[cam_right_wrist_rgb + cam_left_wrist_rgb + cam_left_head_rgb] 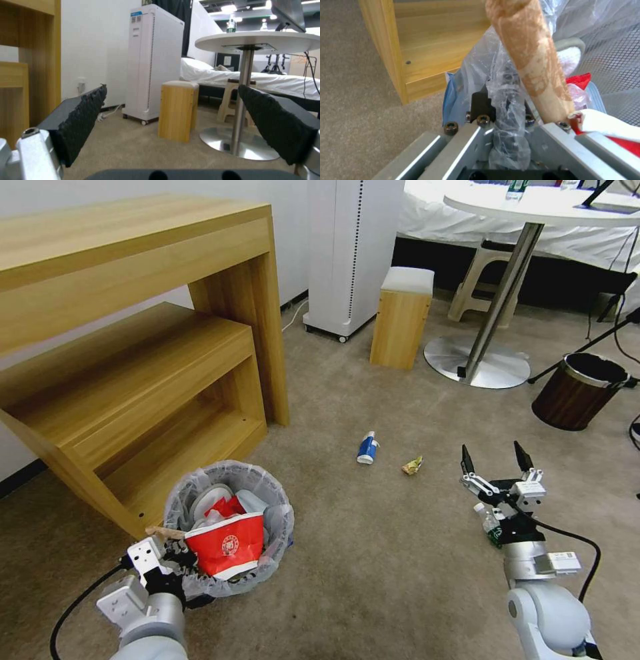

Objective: Pick up the trash bin and place the garbage on the floor into it.

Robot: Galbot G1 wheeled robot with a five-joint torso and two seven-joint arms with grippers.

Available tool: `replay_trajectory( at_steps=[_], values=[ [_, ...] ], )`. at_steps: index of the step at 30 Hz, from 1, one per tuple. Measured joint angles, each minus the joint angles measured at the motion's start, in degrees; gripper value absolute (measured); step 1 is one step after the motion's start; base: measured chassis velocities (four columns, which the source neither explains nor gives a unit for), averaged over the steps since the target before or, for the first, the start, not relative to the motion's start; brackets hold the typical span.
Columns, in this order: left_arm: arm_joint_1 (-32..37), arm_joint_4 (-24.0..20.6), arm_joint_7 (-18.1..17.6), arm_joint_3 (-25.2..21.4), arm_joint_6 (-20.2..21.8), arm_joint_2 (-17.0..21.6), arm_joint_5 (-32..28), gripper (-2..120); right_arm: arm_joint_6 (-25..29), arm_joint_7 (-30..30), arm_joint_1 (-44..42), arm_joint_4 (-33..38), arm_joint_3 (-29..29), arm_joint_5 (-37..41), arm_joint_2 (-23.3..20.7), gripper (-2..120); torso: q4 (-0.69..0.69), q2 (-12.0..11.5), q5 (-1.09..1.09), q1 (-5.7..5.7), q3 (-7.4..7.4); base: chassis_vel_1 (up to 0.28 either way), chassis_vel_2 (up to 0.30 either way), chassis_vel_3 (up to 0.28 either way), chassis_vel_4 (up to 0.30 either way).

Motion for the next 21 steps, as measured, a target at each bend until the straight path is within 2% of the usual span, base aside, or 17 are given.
replay_trajectory(
  at_steps=[21],
  values=[
    [-1.04, 0.65, 0.37, 0.19, -0.25, 0.04, -0.30, 1, -0.14, 0.16, 0.74, -0.60, -0.27, -0.10, 0.38, 100, 0.00, 0.00, 0.00, 0.00, 0.00, 0.000, 0.000, 0.000, 0.000]
  ],
)
